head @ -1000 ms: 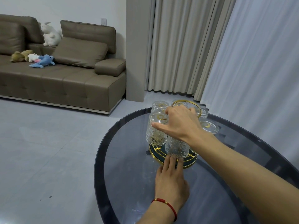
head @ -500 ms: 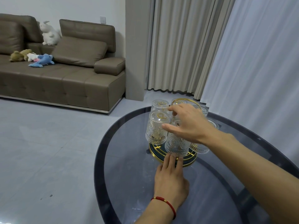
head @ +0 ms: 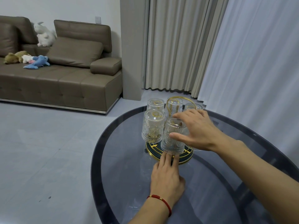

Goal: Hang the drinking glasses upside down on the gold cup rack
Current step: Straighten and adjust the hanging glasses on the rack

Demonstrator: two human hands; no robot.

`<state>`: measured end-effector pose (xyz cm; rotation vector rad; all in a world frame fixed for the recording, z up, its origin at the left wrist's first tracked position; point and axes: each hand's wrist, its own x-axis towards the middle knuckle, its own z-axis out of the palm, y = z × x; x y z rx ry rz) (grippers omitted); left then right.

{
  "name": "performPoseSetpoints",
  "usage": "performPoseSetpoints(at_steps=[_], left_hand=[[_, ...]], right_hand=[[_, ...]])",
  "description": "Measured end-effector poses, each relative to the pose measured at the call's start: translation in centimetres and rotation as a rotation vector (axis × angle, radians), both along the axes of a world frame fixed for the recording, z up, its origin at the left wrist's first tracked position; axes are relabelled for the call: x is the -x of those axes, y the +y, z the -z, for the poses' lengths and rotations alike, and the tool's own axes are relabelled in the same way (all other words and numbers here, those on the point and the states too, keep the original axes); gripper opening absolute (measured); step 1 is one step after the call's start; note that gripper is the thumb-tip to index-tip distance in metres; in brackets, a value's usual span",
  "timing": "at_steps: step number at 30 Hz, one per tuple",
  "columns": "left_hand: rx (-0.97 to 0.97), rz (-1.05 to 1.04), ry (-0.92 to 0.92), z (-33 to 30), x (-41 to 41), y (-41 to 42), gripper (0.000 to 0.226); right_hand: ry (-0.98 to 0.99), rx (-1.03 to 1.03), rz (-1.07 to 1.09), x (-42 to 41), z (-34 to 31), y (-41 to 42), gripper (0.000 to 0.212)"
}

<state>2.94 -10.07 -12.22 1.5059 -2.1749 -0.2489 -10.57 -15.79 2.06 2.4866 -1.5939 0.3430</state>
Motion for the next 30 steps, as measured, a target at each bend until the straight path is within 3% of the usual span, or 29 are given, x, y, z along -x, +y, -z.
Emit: performPoseSetpoints(at_steps=[7,23,30], left_hand=[[0.010,0.000,0.013,0.0,0.0,0.1,0.069],[-0.004,0.052,-0.053,-0.3,-0.6,0.7,0.074],[-0.054,0.203,-0.126,-3.4,-1.8,4.2,0.067]], right_hand=[[-0.131,-0.004,-0.032,0.4,-0.1,0.3,0.085],[-0.111,0.002,-0.041,0.3,0.5,1.0,0.089],[-0.213,0.077,-0.092,1.0,0.3,3.5,0.069]])
